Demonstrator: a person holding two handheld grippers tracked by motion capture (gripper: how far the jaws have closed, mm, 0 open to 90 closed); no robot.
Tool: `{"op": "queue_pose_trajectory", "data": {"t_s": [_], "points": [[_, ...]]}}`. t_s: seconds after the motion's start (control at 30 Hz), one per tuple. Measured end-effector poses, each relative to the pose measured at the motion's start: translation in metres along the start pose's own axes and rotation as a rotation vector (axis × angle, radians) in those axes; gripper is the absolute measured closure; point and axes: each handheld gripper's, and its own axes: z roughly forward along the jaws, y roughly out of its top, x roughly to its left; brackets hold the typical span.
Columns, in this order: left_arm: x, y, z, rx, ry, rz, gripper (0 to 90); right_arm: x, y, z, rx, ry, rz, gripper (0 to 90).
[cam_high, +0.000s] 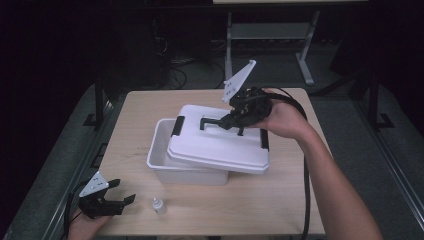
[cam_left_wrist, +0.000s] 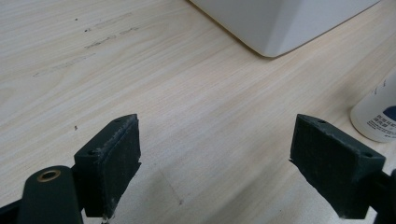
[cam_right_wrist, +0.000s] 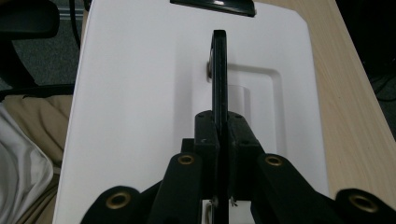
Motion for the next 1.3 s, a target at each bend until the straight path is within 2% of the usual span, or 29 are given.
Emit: {"op": "queue_pose_trajectory", "data": {"t_s": [0.4,0.7,1.3], "points": [[-0.001,-0.001,0.0,0.001,0.002,-0.003,16.0,0.006,-0.039,-0.028,-0.009,-0.041,0.046,84.1],[-0.001,-0.001,-0.001,0.007,0.003,-0.006,16.0,0.013,-0.069,-0.049,-0.003,-0.076,0.099,84.1],[-0.003,-0.001,0.001,0.019,-0.001,-0.003,16.0,0.02,-0.116,-0.069,-0.002,-0.102,0.173,84.1]]}}
